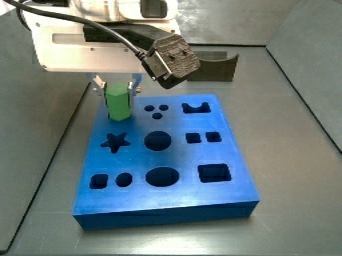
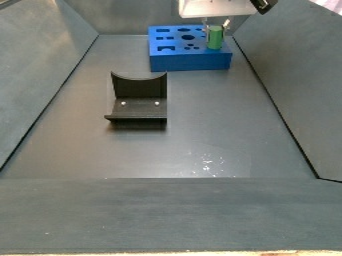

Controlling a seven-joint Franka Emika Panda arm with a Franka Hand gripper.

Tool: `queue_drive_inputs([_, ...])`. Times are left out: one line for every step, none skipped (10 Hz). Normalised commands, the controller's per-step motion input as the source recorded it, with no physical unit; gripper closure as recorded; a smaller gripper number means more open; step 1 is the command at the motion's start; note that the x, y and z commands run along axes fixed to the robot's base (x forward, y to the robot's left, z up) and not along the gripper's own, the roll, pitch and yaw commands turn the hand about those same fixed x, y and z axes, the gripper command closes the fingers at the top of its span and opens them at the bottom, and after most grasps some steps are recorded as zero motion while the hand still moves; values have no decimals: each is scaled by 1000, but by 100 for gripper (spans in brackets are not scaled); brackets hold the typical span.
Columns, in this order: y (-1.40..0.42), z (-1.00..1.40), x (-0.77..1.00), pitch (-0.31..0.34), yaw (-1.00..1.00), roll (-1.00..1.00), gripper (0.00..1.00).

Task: Pick up the hexagon object. Move to above the board. Insert the hexagon object.
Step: Insert the hexagon object.

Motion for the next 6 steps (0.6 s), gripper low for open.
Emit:
queue_drive_inputs([-3,0,0,0,9,0,100])
queue_drive_inputs([0,-60,0,0,0,-57,100])
queue_drive_inputs([0,-17,0,-26,0,-37,100])
queue_drive_inputs([-20,0,0,0,0,0,100])
queue_drive_inputs([-54,0,0,0,17,46,100])
queue_drive_inputs([-166,0,0,0,3,151,100])
